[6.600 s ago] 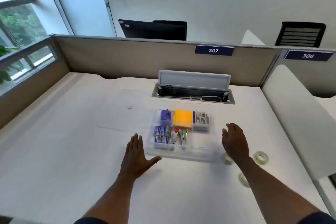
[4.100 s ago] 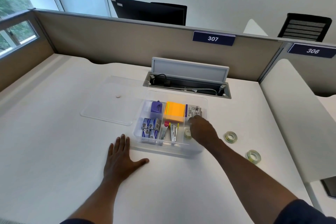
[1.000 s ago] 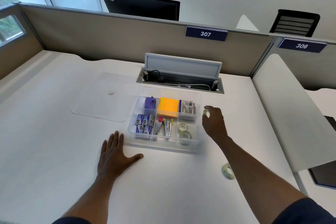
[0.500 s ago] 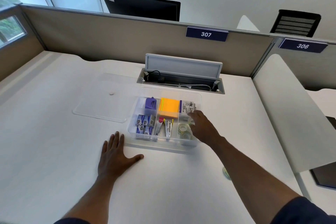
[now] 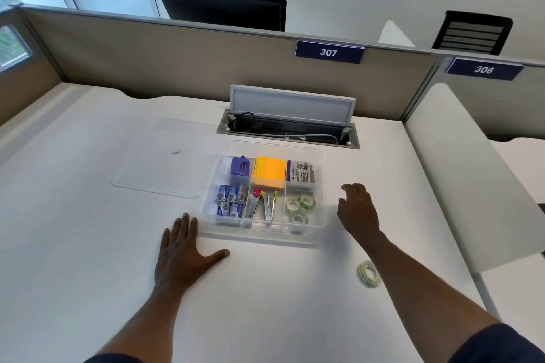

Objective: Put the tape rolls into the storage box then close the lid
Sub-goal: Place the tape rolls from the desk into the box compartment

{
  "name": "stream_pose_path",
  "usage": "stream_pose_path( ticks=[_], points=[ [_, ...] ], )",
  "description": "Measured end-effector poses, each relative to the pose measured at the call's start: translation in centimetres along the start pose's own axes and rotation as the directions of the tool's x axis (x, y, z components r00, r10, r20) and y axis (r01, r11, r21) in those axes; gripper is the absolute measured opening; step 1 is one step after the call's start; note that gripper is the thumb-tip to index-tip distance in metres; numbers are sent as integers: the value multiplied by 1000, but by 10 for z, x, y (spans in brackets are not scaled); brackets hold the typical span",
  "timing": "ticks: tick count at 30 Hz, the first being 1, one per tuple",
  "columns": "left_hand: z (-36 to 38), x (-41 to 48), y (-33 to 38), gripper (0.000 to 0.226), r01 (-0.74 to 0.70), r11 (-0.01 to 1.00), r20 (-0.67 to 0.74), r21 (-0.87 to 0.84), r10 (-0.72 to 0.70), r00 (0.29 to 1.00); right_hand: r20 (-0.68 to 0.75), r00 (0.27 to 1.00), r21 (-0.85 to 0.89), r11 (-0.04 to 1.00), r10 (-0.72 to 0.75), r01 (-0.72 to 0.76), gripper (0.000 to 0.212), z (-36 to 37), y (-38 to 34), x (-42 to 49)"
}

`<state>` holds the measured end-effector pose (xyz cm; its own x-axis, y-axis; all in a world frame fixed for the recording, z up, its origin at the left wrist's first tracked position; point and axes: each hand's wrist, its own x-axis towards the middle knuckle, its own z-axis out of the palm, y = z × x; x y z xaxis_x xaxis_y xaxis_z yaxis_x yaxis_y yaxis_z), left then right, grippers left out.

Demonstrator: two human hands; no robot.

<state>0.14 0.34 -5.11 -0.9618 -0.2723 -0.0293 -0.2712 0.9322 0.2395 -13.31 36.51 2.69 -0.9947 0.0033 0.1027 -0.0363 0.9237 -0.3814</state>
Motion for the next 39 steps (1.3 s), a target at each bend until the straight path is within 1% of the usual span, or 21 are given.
stream_pose_path(
  ticks=[3, 4, 7, 10, 13, 15, 17, 19, 22, 24, 26, 28, 32, 34, 37, 39],
  points=[
    [-1, -1, 0, 126, -6, 1000, 0, 2, 6, 1000, 147, 983, -35, 994, 107, -103, 35, 0, 17, -9],
    [-1, -1, 0, 126, -6, 1000, -2, 1, 6, 1000, 196, 974, -48, 993, 117, -110, 35, -1, 22, -12],
    [-1, -1, 1, 127, -2, 1000, -3, -3, 2, 1000, 307, 947, -78, 995, 89, -68, 36, -2, 36, -22],
    [-1, -1, 0, 127, 2, 1000, 2, -12, -2, 1000, 346, 936, -67, 997, 66, -45, 36, -6, 42, -28],
    [-2, -1, -1, 127, 0, 1000, 12, -11, 0, 1000, 354, 930, -51, 995, 98, -86, 38, -12, 44, -34],
    [-2, -1, 0, 127, 3, 1000, 11, -13, -2, 1000, 349, 929, -55, 992, 125, -113, 43, -16, 46, -39],
    [-3, -2, 0, 127, -3, 1000, 21, -8, 3, 1000, 374, 914, -86, 987, 156, -133, 51, -19, 49, -46],
    [-5, -3, -1, 127, -5, 1000, 28, -2, 5, 1000, 427, 886, -103, 983, 181, -151, 60, -19, 51, -54],
    [-5, -3, 0, 128, -2, 1000, 33, -11, 2, 999, 541, 827, -105, 988, 153, -114, 71, -20, 51, -63],
    [-6, -3, 0, 127, -5, 1000, 44, -3, 5, 999, 615, 777, -122, 990, 135, -76, 75, -23, 49, -66],
    [-6, -3, -1, 128, -6, 1000, 42, 1, 6, 999, 666, 736, -146, 989, 125, -36, 75, -25, 47, -71],
    [-6, -3, 0, 128, -8, 1000, 41, 2, 8, 999, 660, 743, -142, 990, 110, -21, 70, -27, 47, -76],
    [-4, -1, -2, 128, -8, 1000, 51, 8, 7, 999, 528, 844, -150, 989, 90, -11, 55, -22, 45, -82],
    [-4, -1, -2, 128, -7, 1000, 51, 4, 7, 999, 476, 874, -162, 987, 95, -19, 46, -18, 41, -82],
    [-4, -1, -3, 127, -8, 1000, 59, 3, 8, 998, 390, 917, -106, 993, 87, -49, 37, -14, 30, -79],
    [-4, -1, -3, 128, -9, 1000, 60, -1, 9, 998, 280, 959, -39, 999, 39, -30, 32, -14, 18, -74]
  ],
)
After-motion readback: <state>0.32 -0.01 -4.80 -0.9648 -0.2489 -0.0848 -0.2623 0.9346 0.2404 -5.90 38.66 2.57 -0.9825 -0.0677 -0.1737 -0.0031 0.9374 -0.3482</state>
